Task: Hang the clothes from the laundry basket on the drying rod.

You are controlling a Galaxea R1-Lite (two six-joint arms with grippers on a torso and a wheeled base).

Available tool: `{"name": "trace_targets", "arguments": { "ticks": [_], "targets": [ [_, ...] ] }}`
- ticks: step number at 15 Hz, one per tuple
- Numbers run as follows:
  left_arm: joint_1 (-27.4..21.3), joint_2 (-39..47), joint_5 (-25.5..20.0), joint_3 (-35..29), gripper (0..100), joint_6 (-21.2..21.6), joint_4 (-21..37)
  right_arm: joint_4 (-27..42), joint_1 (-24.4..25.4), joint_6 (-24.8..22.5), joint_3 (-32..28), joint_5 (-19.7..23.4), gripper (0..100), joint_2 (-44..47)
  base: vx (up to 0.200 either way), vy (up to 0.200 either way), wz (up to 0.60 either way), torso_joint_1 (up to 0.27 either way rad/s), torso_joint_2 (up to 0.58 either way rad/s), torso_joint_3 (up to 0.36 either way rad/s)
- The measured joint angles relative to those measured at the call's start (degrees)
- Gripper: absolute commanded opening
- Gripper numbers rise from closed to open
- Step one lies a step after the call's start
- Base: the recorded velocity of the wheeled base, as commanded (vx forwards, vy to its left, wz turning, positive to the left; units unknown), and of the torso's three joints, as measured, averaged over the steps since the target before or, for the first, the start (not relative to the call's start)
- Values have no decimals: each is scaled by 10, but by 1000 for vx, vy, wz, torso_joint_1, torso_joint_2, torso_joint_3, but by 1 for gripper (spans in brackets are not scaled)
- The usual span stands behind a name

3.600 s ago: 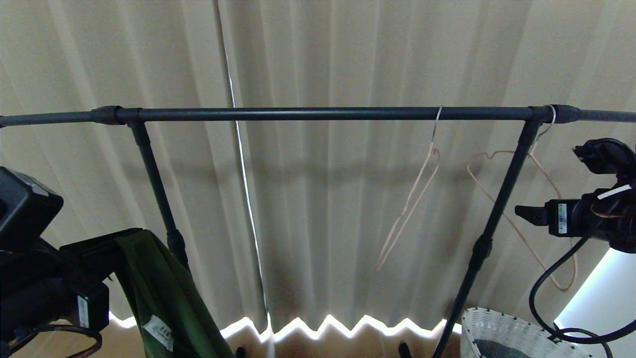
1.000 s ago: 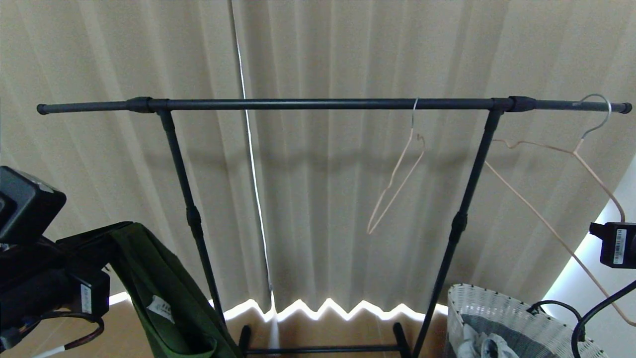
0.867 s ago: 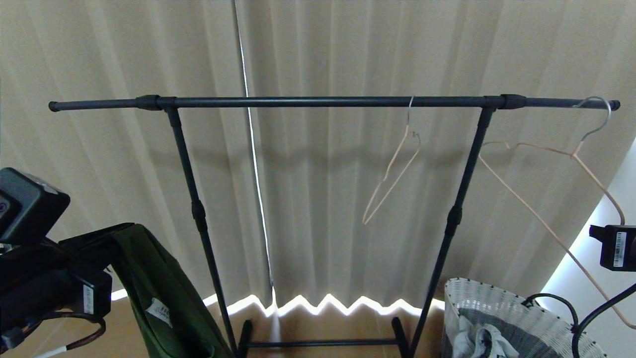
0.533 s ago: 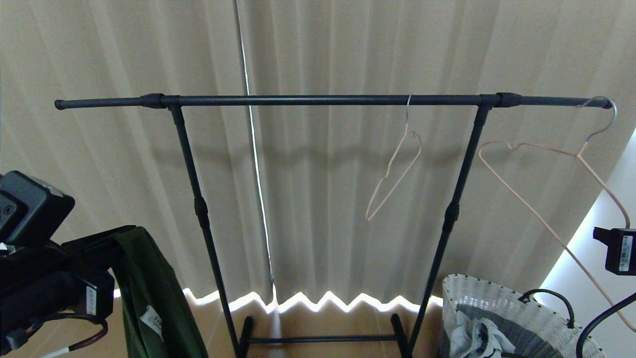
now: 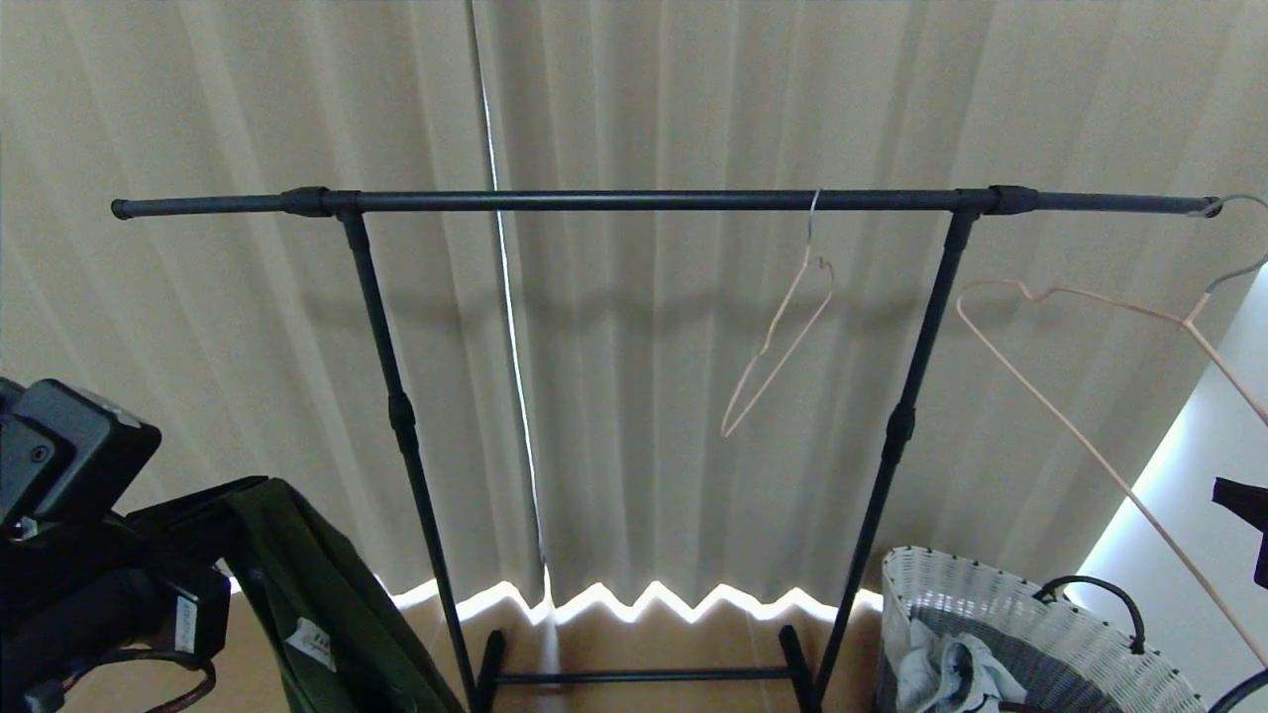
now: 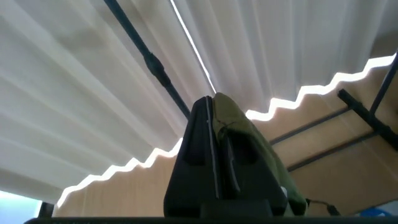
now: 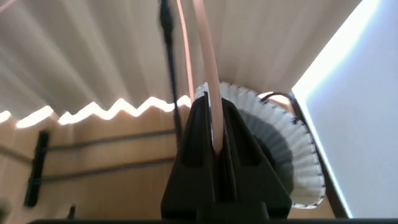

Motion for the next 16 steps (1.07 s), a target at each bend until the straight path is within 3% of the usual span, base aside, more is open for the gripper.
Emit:
{"name": "trace_targets", "arguments": {
  "ticks": [2, 6, 12, 16],
  "targets": [
    [0, 5, 0, 4, 0, -1, -37, 2, 5, -1, 12, 6, 0, -26, 0, 0, 0, 0, 0, 0],
    [0, 23, 4, -6, 0, 1, -41, 1, 12, -4, 17, 47, 0, -69, 0, 0, 0, 0, 0, 0],
    [0, 65, 27, -54, 0, -2, -38, 2, 34, -4, 16, 156, 0, -97, 0, 0, 0, 0, 0, 0],
    [-10, 103, 28, -103, 0, -3, -38, 2, 87, -4, 0, 168, 0, -96, 0, 0, 0, 0, 0, 0]
  ]
}}
